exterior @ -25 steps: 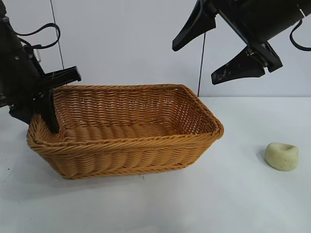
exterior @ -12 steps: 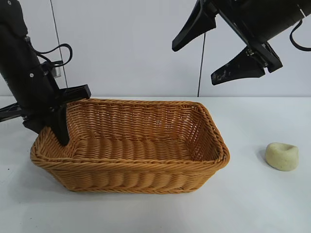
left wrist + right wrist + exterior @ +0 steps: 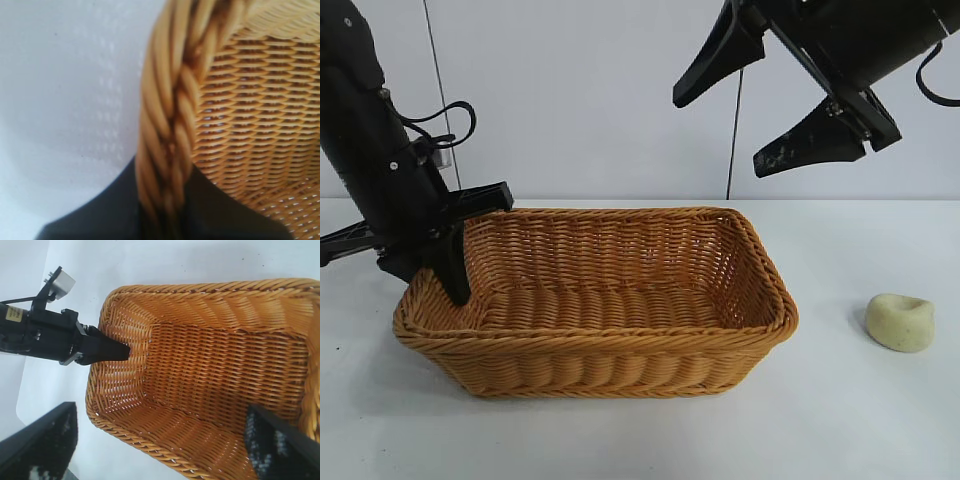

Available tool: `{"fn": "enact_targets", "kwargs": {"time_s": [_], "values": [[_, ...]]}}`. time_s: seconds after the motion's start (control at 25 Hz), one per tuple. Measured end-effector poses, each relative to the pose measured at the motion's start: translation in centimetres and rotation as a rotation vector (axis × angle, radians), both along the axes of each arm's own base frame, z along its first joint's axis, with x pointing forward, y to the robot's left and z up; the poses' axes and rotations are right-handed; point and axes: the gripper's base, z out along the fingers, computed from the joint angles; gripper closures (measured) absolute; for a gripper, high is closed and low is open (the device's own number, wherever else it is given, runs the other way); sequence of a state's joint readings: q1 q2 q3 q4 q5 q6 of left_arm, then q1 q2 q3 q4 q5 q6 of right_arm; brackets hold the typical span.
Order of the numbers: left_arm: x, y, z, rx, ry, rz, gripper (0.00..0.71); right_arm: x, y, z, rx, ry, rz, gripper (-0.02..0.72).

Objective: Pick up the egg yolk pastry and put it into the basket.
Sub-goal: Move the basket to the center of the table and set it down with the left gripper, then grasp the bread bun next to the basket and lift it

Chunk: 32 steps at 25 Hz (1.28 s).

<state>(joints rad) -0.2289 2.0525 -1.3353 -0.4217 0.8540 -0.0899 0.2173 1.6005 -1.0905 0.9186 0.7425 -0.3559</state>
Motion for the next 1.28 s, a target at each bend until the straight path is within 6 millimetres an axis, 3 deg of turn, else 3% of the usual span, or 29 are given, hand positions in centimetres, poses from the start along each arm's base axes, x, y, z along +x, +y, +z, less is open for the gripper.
{"fn": "enact_targets", "kwargs": {"time_s": [0.04, 0.12, 0.36, 0.48, 0.72, 0.84, 0.96, 1.28], "values": [[0.0, 0.0, 0.0, 0.000, 0.001, 0.000, 0.130, 0.0, 0.0, 0.0, 0.000, 0.000, 0.000, 0.059], [0.0, 0.0, 0.1, -0.001, 0.008, -0.004, 0.063, 0.0, 0.0, 0.0, 0.000, 0.000, 0.000, 0.059], [0.4, -0.3, 2.0, -0.008, 0.045, -0.056, 0.018, 0.0, 0.0, 0.0, 0.000, 0.000, 0.000, 0.059], [1.0, -0.4, 4.4, 0.000, 0.019, -0.095, 0.018, 0.0, 0.0, 0.0, 0.000, 0.000, 0.000, 0.059], [2.5, 0.1, 11.4, 0.074, -0.147, -0.164, 0.018, 0.0, 0.0, 0.0, 0.000, 0.000, 0.000, 0.059], [3.1, 0.6, 13.3, 0.139, -0.210, -0.182, 0.018, 0.0, 0.0, 0.0, 0.001, 0.000, 0.000, 0.059], [3.6, 1.2, 14.1, 0.199, -0.250, -0.178, 0.018, 0.0, 0.0, 0.0, 0.001, 0.000, 0.000, 0.059], [4.1, 3.7, 14.1, 0.313, -0.257, -0.155, 0.018, 0.0, 0.0, 0.0, 0.000, -0.003, -0.003, 0.059]]}}
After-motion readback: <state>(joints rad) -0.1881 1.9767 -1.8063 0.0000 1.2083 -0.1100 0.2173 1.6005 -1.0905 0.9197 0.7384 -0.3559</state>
